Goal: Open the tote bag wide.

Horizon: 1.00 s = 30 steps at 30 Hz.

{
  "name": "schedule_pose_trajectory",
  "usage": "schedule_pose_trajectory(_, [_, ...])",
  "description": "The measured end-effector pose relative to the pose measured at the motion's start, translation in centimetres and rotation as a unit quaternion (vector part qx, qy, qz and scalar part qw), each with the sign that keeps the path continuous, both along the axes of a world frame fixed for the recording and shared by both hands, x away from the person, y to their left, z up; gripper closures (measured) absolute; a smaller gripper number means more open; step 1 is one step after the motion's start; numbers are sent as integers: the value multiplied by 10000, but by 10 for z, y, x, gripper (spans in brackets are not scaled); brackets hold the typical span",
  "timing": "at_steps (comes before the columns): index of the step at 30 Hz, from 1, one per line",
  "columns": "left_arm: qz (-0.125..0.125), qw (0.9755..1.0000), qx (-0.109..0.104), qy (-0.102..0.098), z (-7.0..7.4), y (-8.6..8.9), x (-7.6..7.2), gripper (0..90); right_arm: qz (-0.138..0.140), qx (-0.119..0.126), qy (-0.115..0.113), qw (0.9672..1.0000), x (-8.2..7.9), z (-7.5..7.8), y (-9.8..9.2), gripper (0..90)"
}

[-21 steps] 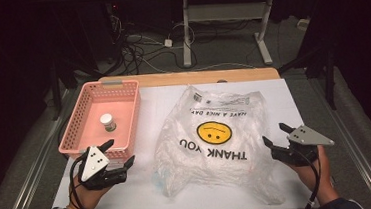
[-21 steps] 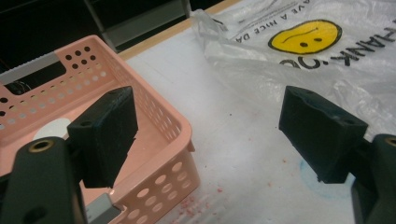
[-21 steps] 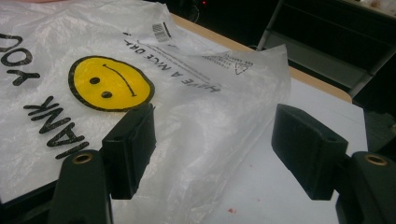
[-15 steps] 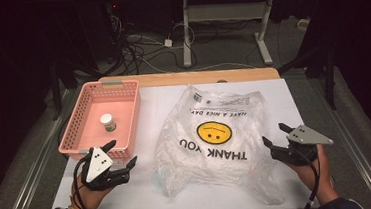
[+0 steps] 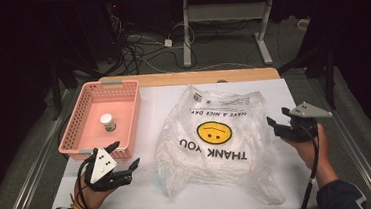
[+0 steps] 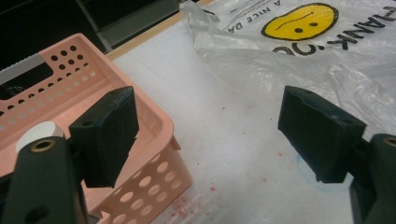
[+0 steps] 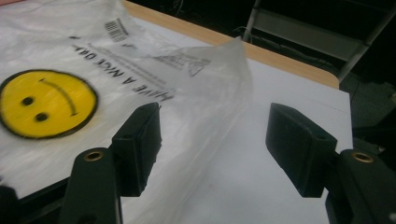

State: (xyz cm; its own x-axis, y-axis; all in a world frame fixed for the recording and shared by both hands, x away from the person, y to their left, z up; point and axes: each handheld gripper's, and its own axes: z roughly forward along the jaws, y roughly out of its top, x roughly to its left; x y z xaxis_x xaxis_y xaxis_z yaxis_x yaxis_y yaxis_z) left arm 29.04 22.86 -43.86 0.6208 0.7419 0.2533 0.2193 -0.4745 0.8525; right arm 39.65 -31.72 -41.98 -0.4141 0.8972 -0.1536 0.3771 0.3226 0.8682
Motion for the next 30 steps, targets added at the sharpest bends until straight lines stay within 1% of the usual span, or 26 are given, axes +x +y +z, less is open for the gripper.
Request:
schedule_pose_trajectory(2, [39,9999,94,14,-1,-1,1,197,-49,22,108,9999,21,3,-1,350])
schedule_pose_trajectory(5, [63,9999,131,22,-3,-1,1,197,-346,68,261,9990,52,3,-3,352])
schedule_pose_trajectory(7, [86,9998,188,43,-4,-2,0,197,-508,24,365,9980,71,3,-3,361])
schedule_pose_trajectory(8, [90,9997,209,47,-4,-1,0,197,-568,128,440,9973,80,3,-4,370])
schedule_pose_trajectory(9, [98,9997,198,56,-4,-1,0,197,-584,158,489,9970,88,3,-4,375])
schedule_pose_trajectory(11, [102,9998,174,38,-4,-2,0,197,-688,24,498,9964,102,4,-2,403])
schedule_pose_trajectory(13, [63,9997,211,77,-4,-3,1,197,-703,-11,541,9961,114,2,-1,433])
schedule_pose_trajectory(14, [70,9996,231,155,-6,-4,1,197,-675,-89,547,9962,119,-1,0,455])
schedule_pose_trajectory(15, [44,9995,272,176,-7,-5,1,197,-643,-151,606,9960,123,-4,0,458])
schedule_pose_trajectory(17, [-17,9991,382,188,-8,-7,-1,197,-637,-214,822,9943,132,-12,0,485])
schedule_pose_trajectory(18, [-43,9991,397,172,-9,-7,-1,197,-669,-149,895,9936,135,-16,-2,492])
schedule_pose_trajectory(21, [-104,9991,372,157,-8,-8,-2,197,-664,187,1104,9915,141,-27,-5,511])
schedule_pose_trajectory(22, [-112,9990,397,151,-8,-8,-2,197,-624,224,1199,9906,143,-31,-4,528])
schedule_pose_trajectory(23, [-108,9990,399,157,-8,-8,-2,197,-583,188,1292,9897,144,-35,-2,535])
schedule_pose_trajectory(25, [-108,9990,396,190,-9,-8,-1,197,-540,128,1439,9880,146,-41,0,591])
schedule_pose_trajectory(26, [-108,9989,410,196,-9,-8,-1,197,-568,109,1504,9869,147,-43,1,619])
schedule_pose_trajectory(27, [-107,9989,410,200,-9,-8,0,197,-623,128,1580,9854,148,-46,1,676])
schedule_pose_trajectory(28, [-117,9989,404,205,-9,-8,-1,197,-613,142,1687,9837,148,-49,2,694])
schedule_pose_trajectory(29, [-129,9989,407,201,-8,-9,-1,198,-638,141,1630,9845,146,-51,2,728])
schedule_pose_trajectory(30, [-144,9988,420,197,-9,-9,-1,198,-680,206,1638,9839,145,-51,2,797])
